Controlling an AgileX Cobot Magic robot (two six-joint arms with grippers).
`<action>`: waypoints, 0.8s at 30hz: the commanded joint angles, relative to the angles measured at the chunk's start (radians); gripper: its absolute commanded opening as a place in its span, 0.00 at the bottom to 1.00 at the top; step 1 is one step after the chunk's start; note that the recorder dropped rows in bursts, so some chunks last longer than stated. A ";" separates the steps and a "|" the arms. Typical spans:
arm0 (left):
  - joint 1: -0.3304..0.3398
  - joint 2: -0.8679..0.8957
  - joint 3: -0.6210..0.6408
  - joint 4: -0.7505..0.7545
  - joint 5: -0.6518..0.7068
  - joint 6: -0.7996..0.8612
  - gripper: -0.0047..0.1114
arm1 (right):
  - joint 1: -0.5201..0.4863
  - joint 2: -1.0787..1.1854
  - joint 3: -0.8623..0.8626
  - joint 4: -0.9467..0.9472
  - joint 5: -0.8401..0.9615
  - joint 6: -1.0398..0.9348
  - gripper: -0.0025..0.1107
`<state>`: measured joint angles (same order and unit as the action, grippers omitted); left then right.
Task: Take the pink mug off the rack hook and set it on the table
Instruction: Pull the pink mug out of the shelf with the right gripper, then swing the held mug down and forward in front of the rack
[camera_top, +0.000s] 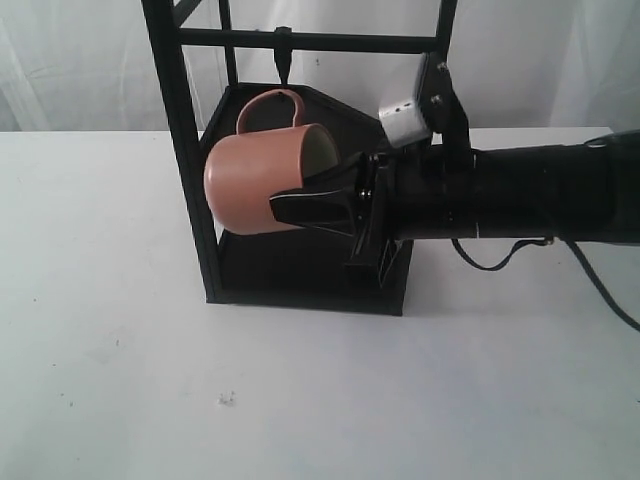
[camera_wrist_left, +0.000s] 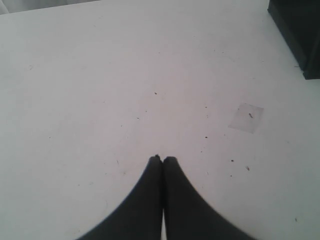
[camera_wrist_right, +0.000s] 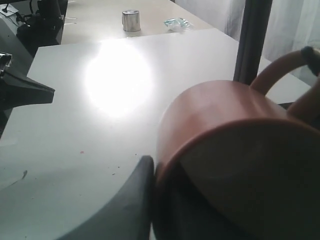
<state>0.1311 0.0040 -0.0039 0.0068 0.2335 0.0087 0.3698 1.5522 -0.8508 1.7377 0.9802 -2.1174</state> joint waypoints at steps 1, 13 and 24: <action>-0.005 -0.004 0.004 -0.001 -0.001 -0.009 0.04 | 0.003 -0.043 -0.004 0.007 0.021 -0.026 0.02; -0.005 -0.004 0.004 -0.001 -0.001 -0.009 0.04 | 0.003 -0.115 -0.004 0.007 0.097 -0.024 0.02; -0.005 -0.004 0.004 -0.001 -0.001 -0.009 0.04 | 0.020 -0.117 -0.004 0.007 0.241 0.063 0.02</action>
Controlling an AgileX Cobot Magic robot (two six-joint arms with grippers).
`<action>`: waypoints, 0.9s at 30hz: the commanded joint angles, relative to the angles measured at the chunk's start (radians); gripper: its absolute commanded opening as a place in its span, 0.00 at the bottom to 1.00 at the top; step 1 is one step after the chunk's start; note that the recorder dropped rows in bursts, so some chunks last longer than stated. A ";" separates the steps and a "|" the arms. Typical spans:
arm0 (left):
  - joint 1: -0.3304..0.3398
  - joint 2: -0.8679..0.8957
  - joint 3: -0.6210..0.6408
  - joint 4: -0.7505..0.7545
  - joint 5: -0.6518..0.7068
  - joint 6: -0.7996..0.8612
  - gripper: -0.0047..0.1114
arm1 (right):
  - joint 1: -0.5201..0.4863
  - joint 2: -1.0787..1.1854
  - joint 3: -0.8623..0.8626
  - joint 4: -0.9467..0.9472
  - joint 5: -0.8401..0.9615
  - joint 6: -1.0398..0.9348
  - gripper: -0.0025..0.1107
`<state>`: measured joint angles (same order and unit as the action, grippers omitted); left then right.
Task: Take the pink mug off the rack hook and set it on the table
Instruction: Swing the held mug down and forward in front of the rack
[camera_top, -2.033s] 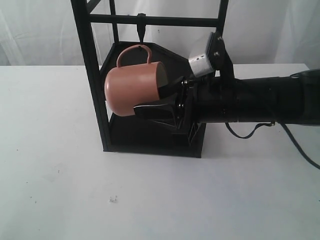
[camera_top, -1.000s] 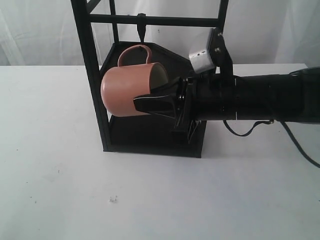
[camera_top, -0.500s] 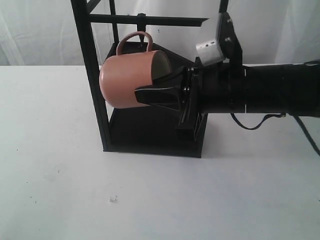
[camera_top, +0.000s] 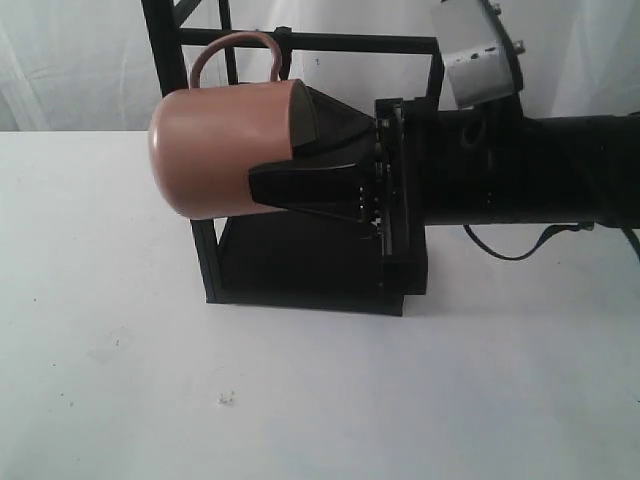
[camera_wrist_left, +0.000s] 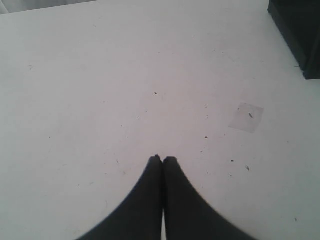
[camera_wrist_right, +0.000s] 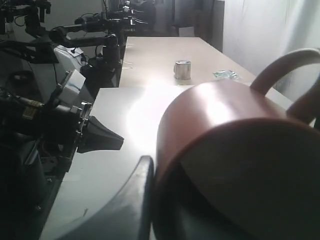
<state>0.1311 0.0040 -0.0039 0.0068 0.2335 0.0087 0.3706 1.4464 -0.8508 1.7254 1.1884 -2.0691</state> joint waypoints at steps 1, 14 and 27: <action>-0.005 -0.004 0.004 -0.001 -0.001 -0.009 0.04 | 0.032 -0.014 -0.004 0.019 0.033 0.022 0.02; -0.005 -0.004 0.004 -0.001 -0.001 -0.009 0.04 | 0.314 -0.101 -0.136 -0.909 -0.356 0.725 0.02; -0.005 -0.004 0.004 -0.001 -0.001 -0.009 0.04 | 0.327 -0.083 -0.280 -1.491 -0.031 1.591 0.02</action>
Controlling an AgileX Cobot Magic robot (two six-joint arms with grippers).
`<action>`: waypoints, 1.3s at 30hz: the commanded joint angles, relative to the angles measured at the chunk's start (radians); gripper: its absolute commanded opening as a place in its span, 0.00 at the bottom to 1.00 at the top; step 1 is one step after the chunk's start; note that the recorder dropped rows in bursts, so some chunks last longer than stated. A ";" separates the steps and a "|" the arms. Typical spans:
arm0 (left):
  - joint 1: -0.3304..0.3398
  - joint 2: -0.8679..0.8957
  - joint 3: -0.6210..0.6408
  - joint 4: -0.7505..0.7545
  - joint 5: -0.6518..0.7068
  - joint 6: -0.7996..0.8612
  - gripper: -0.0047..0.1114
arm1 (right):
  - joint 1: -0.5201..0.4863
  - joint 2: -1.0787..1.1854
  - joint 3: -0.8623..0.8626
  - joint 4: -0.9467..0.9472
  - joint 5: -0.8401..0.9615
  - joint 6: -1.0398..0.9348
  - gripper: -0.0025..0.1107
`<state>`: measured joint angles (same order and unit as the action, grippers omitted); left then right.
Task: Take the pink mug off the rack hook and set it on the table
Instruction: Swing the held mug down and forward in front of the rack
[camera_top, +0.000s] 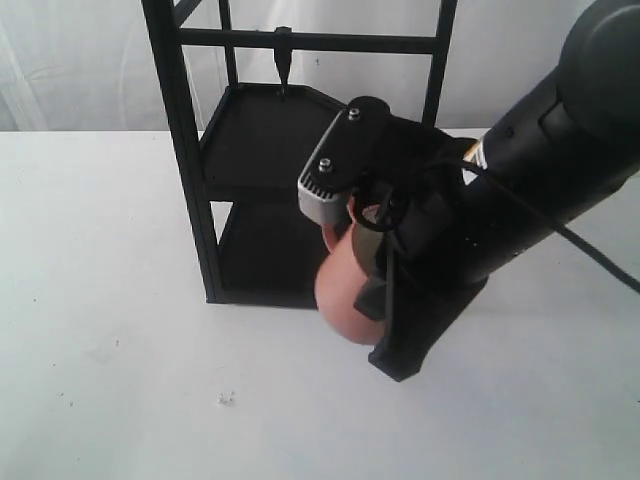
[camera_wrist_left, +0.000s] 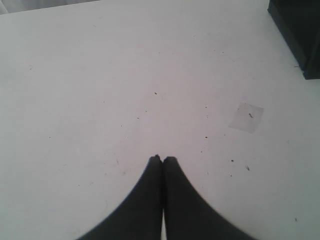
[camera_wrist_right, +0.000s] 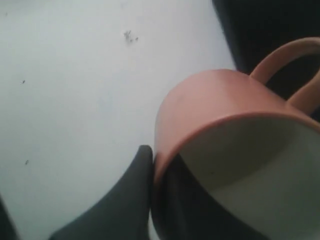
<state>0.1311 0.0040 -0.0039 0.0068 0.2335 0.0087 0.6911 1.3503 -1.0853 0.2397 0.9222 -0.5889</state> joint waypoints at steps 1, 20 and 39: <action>-0.005 -0.004 0.004 -0.001 -0.001 -0.009 0.04 | 0.007 0.022 -0.052 -0.002 0.299 0.128 0.02; -0.005 -0.004 0.004 -0.001 -0.001 -0.009 0.04 | 0.007 0.114 -0.057 -0.028 0.074 0.278 0.02; -0.005 -0.004 0.004 -0.001 -0.001 -0.009 0.04 | 0.022 0.135 -0.107 0.257 0.184 0.353 0.02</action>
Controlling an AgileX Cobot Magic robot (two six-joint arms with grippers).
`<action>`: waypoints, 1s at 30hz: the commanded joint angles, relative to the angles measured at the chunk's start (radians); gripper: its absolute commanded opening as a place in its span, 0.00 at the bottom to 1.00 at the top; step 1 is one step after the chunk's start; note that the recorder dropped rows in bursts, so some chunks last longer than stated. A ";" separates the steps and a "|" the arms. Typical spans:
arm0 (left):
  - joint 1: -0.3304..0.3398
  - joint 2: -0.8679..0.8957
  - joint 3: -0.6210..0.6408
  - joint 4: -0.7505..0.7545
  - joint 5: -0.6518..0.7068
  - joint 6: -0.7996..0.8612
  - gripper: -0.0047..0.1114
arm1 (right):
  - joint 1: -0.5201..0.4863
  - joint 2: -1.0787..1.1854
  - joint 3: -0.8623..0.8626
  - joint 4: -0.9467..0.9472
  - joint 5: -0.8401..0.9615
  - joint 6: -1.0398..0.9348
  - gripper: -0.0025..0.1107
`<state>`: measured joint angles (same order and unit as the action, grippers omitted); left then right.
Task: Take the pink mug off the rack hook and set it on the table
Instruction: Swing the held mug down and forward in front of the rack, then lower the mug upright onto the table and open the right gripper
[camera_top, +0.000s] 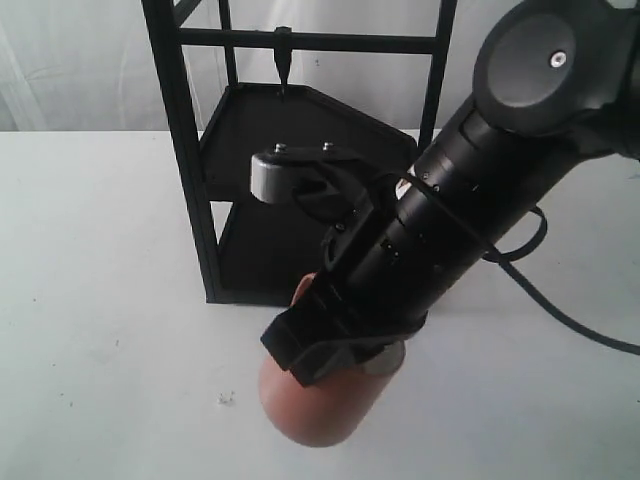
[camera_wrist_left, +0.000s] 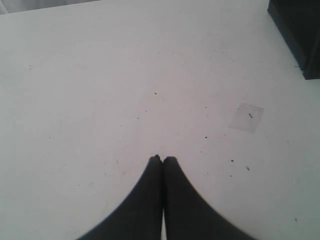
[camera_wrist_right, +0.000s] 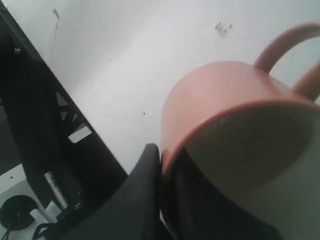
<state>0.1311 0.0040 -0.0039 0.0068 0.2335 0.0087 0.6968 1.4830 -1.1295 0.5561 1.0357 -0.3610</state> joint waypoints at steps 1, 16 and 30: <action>-0.005 -0.004 0.004 -0.001 -0.001 -0.009 0.04 | 0.038 0.013 -0.105 -0.126 0.099 0.181 0.02; -0.005 -0.004 0.004 -0.001 -0.001 -0.009 0.04 | 0.148 0.277 -0.333 -0.479 0.100 0.339 0.02; -0.005 -0.004 0.004 -0.001 -0.001 -0.009 0.04 | 0.150 0.403 -0.327 -0.408 0.048 0.346 0.02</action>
<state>0.1311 0.0040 -0.0039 0.0068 0.2335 0.0087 0.8440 1.8833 -1.4543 0.1145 1.0786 -0.0190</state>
